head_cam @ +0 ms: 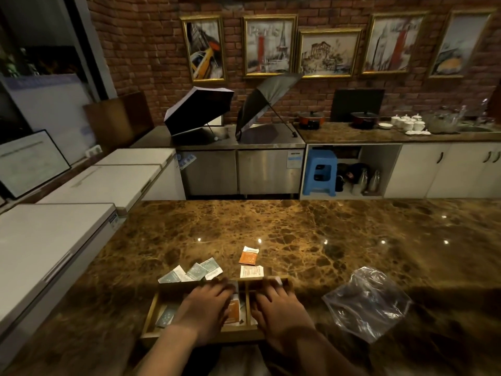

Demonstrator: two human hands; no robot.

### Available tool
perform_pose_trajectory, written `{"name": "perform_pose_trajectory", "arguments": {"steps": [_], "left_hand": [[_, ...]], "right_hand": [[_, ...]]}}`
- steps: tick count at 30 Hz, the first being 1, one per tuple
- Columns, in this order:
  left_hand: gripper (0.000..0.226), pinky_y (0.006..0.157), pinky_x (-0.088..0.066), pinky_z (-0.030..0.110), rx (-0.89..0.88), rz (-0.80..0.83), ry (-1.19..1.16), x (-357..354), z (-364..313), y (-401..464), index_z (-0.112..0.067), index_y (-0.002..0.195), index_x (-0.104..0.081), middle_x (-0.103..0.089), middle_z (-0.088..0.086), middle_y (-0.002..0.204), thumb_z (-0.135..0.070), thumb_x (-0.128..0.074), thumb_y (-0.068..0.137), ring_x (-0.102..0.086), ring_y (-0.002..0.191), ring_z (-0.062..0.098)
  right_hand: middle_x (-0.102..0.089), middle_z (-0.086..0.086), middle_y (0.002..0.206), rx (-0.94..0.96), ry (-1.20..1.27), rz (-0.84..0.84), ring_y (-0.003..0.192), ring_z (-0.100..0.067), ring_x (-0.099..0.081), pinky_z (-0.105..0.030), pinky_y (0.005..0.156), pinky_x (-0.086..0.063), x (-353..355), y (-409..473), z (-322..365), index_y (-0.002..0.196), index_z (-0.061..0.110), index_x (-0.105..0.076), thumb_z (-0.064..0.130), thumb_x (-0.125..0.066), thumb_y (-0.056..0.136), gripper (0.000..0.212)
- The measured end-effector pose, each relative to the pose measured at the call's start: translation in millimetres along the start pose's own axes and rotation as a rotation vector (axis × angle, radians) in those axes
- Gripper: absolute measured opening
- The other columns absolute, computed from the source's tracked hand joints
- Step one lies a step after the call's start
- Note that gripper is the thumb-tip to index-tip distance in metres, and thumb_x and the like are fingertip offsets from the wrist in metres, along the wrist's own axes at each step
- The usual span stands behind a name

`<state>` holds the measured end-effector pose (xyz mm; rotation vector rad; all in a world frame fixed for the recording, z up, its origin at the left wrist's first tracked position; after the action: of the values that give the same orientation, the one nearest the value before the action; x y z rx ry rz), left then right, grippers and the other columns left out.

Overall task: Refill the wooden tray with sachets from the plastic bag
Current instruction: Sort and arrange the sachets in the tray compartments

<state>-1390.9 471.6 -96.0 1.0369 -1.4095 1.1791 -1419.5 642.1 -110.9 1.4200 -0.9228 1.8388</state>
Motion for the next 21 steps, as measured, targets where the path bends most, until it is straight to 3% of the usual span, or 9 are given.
{"name": "perform_pose_trajectory", "arguments": {"steps": [2,4,9,14,17,19,21], "left_hand": [[0.053,0.116,-0.030,0.033,-0.036,-0.002,0.035,0.6,1.4,-2.1,-0.032,0.155,-0.031,-0.035,-0.006,0.161,-0.038,-0.039,0.103,-0.037,0.143,0.018],[0.052,0.116,-0.030,0.033,-0.051,0.012,0.035,-0.3,3.5,-3.8,-0.032,0.153,-0.034,-0.042,-0.006,0.157,-0.038,-0.041,0.102,-0.040,0.141,0.017],[0.051,0.109,-0.037,0.036,-0.028,0.059,-0.066,-3.3,7.7,-8.5,-0.034,0.151,-0.034,-0.054,-0.004,0.144,-0.042,-0.043,0.102,-0.050,0.129,0.019],[0.040,0.100,-0.042,0.030,-0.014,-0.179,-0.101,9.5,5.5,-9.7,-0.035,0.140,-0.044,-0.056,-0.009,0.137,-0.035,-0.049,0.100,-0.052,0.123,0.015],[0.033,0.092,-0.044,0.032,-0.030,-0.152,-0.088,6.2,-0.2,-8.6,-0.032,0.133,-0.051,-0.062,-0.006,0.130,-0.039,-0.046,0.101,-0.056,0.116,0.017],[0.035,0.097,-0.043,0.034,-0.035,-0.106,-0.058,1.2,0.4,-6.5,-0.031,0.135,-0.053,-0.061,-0.005,0.135,-0.039,-0.046,0.101,-0.056,0.119,0.018],[0.040,0.105,-0.038,0.035,-0.071,-0.067,0.006,-5.9,0.3,-4.2,-0.031,0.142,-0.049,-0.054,-0.004,0.146,-0.037,-0.043,0.103,-0.051,0.129,0.020]], "right_hand": [[-0.041,-0.004,0.155,-0.032,0.041,0.009,0.143,-0.028,-0.036,-0.047,0.120,-0.025,-0.4,-2.8,3.7,0.146,0.031,-0.042,0.052,-0.033,0.102,0.050],[-0.047,-0.003,0.150,-0.055,0.058,0.035,0.137,-0.026,-0.041,-0.046,0.119,-0.026,-1.5,-5.0,5.3,0.145,0.033,-0.043,0.054,-0.034,0.101,0.050],[-0.044,-0.003,0.153,-0.055,0.019,0.024,0.140,-0.026,-0.038,-0.044,0.120,-0.025,7.0,-8.4,6.0,0.148,0.031,-0.039,0.054,-0.033,0.102,0.053],[-0.039,-0.003,0.156,-0.039,0.030,-0.149,0.141,-0.023,-0.036,-0.041,0.120,-0.026,18.0,-12.1,10.0,0.146,0.028,-0.042,0.048,-0.030,0.103,0.048],[-0.050,0.005,0.144,-0.021,0.054,-0.100,0.132,-0.018,-0.044,-0.037,0.116,-0.029,9.5,-17.0,13.2,0.138,0.032,-0.052,0.049,-0.030,0.102,0.046],[-0.052,0.005,0.144,-0.048,0.075,-0.040,0.133,-0.018,-0.044,-0.037,0.117,-0.027,3.1,-17.8,12.4,0.139,0.032,-0.052,0.051,-0.030,0.103,0.046],[-0.043,0.004,0.155,-0.047,0.080,-0.010,0.143,-0.020,-0.035,-0.039,0.123,-0.019,-2.5,-19.6,12.5,0.150,0.031,-0.041,0.055,-0.028,0.102,0.055]]}}
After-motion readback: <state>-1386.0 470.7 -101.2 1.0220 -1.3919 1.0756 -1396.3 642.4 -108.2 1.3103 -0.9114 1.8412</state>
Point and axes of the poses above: each hand's wrist, its own y-axis towards the middle knuckle, its own x-axis out of the back of the hand, z = x × y, the point moved 5 cm from there along y, towards the middle knuckle
